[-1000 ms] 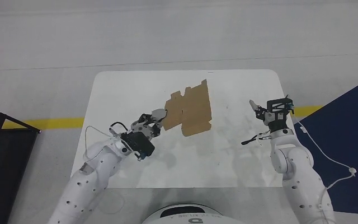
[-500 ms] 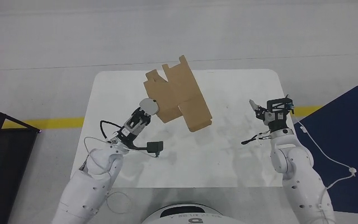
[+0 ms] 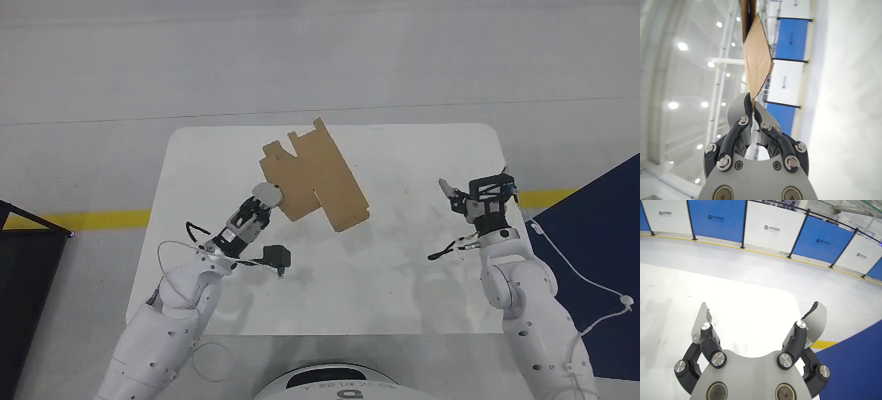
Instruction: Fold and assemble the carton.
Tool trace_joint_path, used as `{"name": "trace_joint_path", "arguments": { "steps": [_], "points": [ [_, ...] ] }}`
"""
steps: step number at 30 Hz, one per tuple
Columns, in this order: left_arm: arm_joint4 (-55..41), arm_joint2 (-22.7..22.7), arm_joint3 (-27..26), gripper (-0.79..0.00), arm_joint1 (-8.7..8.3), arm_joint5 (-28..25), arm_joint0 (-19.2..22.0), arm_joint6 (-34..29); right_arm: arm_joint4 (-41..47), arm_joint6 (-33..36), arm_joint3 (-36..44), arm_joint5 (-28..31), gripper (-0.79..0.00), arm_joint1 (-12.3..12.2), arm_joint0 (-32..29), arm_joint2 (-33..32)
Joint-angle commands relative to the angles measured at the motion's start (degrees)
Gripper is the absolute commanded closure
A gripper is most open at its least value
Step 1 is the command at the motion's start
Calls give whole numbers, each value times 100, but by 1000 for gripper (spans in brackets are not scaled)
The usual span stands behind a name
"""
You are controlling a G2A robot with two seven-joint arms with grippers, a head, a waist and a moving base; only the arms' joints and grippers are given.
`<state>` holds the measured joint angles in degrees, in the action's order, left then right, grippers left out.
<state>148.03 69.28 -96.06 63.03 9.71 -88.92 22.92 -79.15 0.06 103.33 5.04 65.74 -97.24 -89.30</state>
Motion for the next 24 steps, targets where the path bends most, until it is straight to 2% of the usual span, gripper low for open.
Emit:
{"name": "trace_joint_path", "arguments": {
  "steps": [1, 3, 7, 13, 17, 24],
  "points": [
    [-267, -94, 150, 0, 5, -1025, 210, 164, -180, 14, 0, 216, -785, 9, 169, 225],
    [-865, -153, 250, 0, 33, -1509, 393, 428, -286, -9, -37, 425, -785, 23, 373, 460],
    [-1901, -138, 420, 0, 76, -2058, 660, 743, -428, -173, -38, 901, -785, 41, 659, 842],
    [-3038, -36, 517, 0, 105, -2818, 841, 684, -564, -482, 151, 1502, -785, 28, 894, 1018],
    [-3282, -25, 579, 0, 109, -2988, 852, 499, -966, -670, 309, 1699, -785, 20, 1057, 1181],
    [-2720, -61, 523, 0, 83, -2723, 838, 82, -2119, -1095, 391, 2535, -785, -31, 1382, 1690]
  ]
}}
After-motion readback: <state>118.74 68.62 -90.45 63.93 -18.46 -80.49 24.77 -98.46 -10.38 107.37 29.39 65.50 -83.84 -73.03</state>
